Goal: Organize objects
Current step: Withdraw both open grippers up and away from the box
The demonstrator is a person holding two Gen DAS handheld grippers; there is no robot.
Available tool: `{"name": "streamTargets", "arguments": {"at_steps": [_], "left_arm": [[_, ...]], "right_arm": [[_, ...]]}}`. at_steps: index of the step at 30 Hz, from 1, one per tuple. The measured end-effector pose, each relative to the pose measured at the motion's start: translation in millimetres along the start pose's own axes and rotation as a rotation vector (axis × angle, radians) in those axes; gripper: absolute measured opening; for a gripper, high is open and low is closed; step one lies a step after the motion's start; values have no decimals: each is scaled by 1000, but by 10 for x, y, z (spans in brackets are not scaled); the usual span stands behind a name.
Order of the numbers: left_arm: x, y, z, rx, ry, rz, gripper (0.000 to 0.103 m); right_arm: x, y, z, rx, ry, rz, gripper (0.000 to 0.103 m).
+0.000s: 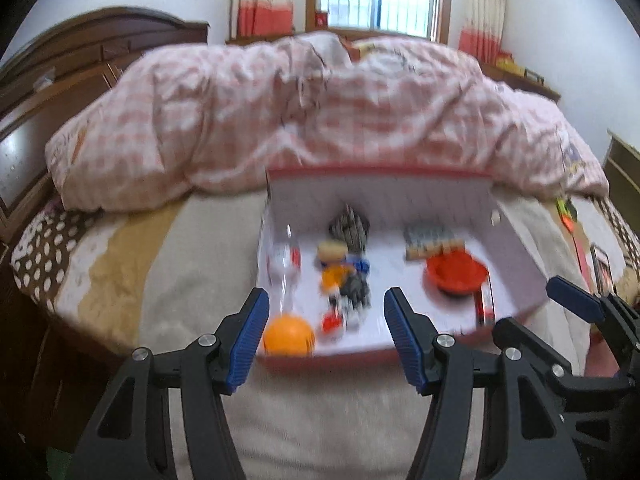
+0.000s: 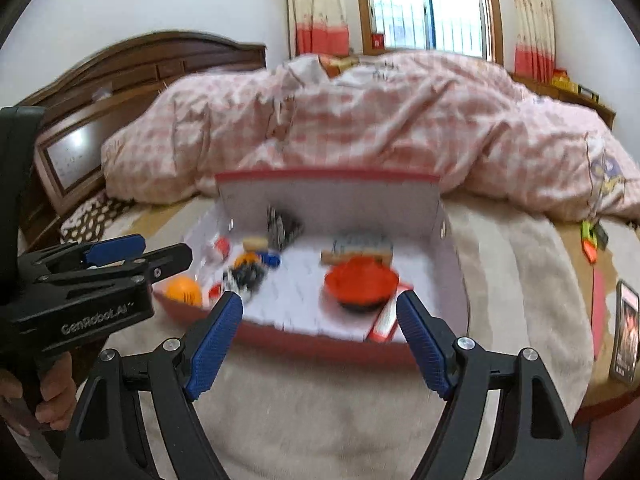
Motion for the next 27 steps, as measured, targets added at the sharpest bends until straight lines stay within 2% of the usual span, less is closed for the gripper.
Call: {"name": "streamTargets", "arguments": {"at_steps": [6,9,13,20,27], "left_arm": [[55,-301,-227,-120,-22,16,60],[62,-361,-298,-142,-15,19,60],[100,-447,-398,-196,-48,43,60],[134,-624,-605,-296,-57,69,60],[151,-624,-643,-296,-47,53,60]], "right_arm": [[151,-258,-170,-144,-17,-66,81],[211,-353,-257,-194,-35,-95,81],[245,-446,-357,-245,-54,-116,81],[253,-535,-468,-284,-78,-106,81],[287,-588,-547,-299,-106,-106,81]]}}
Point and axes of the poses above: each gripper's, at about its wrist camera, not at the fingertips, and z roughly against the way its jaws point, x to its right, y to its top, the point moved 7 cm from there along -z, roughly the way its jaws point, and after that the axes turned 10 degrees about -z, right-handed, at the moved point
